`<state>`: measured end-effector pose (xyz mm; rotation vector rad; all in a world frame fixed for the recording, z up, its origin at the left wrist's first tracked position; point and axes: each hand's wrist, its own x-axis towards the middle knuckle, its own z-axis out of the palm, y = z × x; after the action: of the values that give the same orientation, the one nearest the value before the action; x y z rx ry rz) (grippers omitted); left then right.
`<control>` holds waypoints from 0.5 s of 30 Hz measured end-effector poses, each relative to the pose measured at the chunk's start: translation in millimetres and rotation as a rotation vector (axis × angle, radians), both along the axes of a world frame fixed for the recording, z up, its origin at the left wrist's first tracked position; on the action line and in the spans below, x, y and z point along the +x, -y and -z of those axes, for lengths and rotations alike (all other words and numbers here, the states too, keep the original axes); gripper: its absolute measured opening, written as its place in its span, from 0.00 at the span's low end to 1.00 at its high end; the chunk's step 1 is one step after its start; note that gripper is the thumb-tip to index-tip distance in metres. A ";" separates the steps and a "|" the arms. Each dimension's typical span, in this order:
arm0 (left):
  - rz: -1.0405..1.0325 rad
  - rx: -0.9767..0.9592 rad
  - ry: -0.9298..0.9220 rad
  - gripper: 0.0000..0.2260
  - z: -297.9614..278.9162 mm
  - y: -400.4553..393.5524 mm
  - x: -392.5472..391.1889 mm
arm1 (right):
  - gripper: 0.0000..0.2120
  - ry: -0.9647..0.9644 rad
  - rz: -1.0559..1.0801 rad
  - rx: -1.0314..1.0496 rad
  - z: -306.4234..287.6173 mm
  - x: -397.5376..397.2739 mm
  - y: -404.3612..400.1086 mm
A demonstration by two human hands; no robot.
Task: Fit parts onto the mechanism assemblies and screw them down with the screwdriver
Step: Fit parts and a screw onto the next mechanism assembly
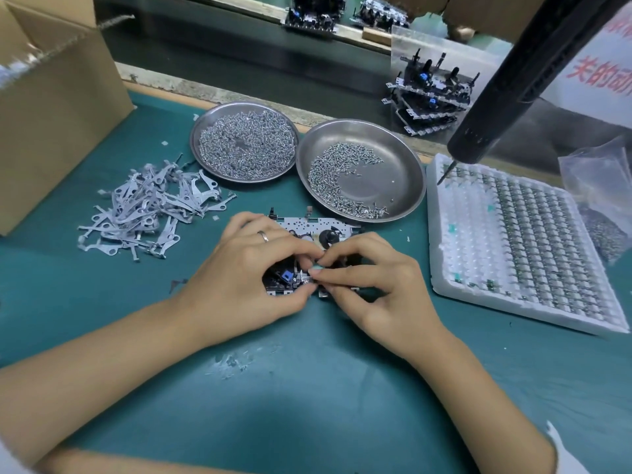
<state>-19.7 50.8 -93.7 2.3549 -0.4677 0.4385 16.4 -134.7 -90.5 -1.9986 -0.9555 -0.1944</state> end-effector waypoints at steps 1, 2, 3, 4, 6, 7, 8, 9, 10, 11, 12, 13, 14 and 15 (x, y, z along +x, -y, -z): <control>0.004 -0.010 -0.003 0.13 0.2 0.0 0.4 | 0.10 0.004 0.035 0.043 -3.1 -1.1 0.6; 0.009 -0.018 -0.005 0.12 0.4 -0.3 0.8 | 0.11 0.004 0.097 0.128 -7.7 -2.0 1.6; 0.013 -0.026 -0.008 0.12 0.7 -0.8 0.9 | 0.12 0.022 0.190 0.243 -14.4 -2.2 2.4; 0.015 -0.034 -0.011 0.12 0.9 -1.3 0.8 | 0.12 0.067 0.302 0.367 -23.3 -1.2 3.1; 0.013 -0.048 -0.018 0.11 1.1 -2.0 1.2 | 0.15 0.150 0.501 0.600 -43.5 9.5 7.6; 0.011 -0.057 -0.020 0.10 1.0 -1.9 1.3 | 0.20 0.147 0.562 0.675 -54.4 18.6 10.9; 0.010 -0.066 -0.022 0.09 0.8 -1.4 1.6 | 0.26 0.113 0.579 0.700 -66.3 27.7 12.5; 0.012 -0.077 -0.024 0.09 0.5 -1.1 1.9 | 0.32 0.071 0.555 0.679 -78.4 36.2 12.9; 0.019 -0.086 -0.026 0.10 0.2 -0.9 2.1 | 0.36 0.034 0.511 0.637 -88.9 43.4 11.5; 0.028 -0.097 -0.027 0.10 -0.1 -0.9 2.3 | 0.36 0.013 0.467 0.598 -97.0 48.5 8.2; 0.036 -0.108 -0.026 0.11 -0.1 -1.0 2.5 | 0.34 0.006 0.438 0.587 -102.7 51.0 2.4; 0.042 -0.117 -0.023 0.12 0.1 -1.4 2.7 | 0.32 0.008 0.432 0.597 -105.8 51.5 -4.1; 0.042 -0.121 -0.017 0.12 0.5 -1.7 2.9 | 0.31 0.011 0.432 0.616 -106.6 51.1 -10.1; 0.040 -0.120 -0.009 0.12 1.0 -2.0 3.0 | 0.31 0.009 0.424 0.641 -106.5 50.3 -15.9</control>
<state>-16.7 52.8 -94.8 2.2279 -0.4702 0.4257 66.7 -118.8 16.0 -1.5655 -0.3822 -0.6567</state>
